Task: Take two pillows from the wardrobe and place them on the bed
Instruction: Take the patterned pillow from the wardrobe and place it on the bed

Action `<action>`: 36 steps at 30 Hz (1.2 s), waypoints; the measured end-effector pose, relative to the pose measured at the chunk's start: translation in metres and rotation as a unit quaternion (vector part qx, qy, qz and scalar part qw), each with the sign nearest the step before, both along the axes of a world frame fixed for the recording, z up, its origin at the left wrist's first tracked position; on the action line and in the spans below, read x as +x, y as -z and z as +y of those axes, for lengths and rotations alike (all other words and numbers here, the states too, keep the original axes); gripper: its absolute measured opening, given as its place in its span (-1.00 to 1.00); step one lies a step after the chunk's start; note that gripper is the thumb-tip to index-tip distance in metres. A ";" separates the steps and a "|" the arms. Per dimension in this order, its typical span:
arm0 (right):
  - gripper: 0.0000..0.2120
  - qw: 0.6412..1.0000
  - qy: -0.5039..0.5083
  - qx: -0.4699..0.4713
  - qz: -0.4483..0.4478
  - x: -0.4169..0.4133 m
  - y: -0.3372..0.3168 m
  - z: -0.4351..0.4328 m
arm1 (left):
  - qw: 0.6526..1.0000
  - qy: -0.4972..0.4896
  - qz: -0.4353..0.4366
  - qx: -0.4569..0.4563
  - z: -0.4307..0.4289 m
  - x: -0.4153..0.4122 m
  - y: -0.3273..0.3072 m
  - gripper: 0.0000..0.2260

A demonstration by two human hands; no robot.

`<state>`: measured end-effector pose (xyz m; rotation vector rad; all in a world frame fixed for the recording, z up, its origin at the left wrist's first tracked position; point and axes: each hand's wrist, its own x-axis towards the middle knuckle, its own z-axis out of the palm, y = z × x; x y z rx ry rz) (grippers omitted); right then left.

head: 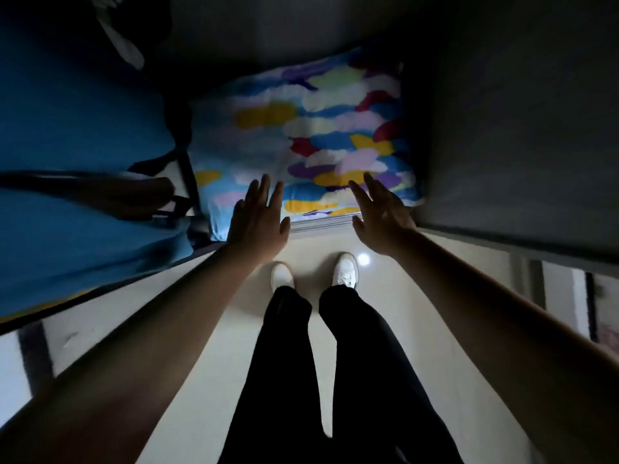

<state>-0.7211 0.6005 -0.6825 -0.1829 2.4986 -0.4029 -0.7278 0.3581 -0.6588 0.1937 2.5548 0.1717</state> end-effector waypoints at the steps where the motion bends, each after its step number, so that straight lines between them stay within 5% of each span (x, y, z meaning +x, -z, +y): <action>1: -0.32 1.000 0.000 0.000 -0.004 0.002 0.023 -0.003 | 1.000 -0.001 -0.009 0.001 -0.001 0.000 0.023 -0.39; 9: -0.25 0.997 0.035 0.011 0.064 0.022 0.224 -0.019 | 0.998 0.053 0.016 -0.009 -0.005 0.008 0.236 -0.25; 16: 0.02 0.975 -0.061 0.085 0.195 -0.007 0.341 -0.008 | 0.991 0.061 0.090 -0.081 -0.016 -0.002 0.358 0.20; 19: -0.18 0.950 -0.075 0.108 0.283 -0.020 0.365 -0.007 | 0.985 0.062 0.136 -0.088 -0.022 -0.003 0.377 -0.03; 23: -0.39 0.936 -0.068 0.114 0.327 -0.030 0.354 -0.006 | 0.987 0.054 0.134 -0.077 -0.016 -0.010 0.356 -0.47; 27: -0.27 0.970 -0.089 0.050 0.220 -0.038 0.295 0.000 | 0.991 0.051 0.092 -0.086 -0.013 -0.023 0.306 -0.47; 36: -0.32 0.982 -0.031 0.014 0.186 -0.097 0.103 -0.030 | 0.987 0.051 0.126 -0.088 -0.017 -0.094 0.109 -0.47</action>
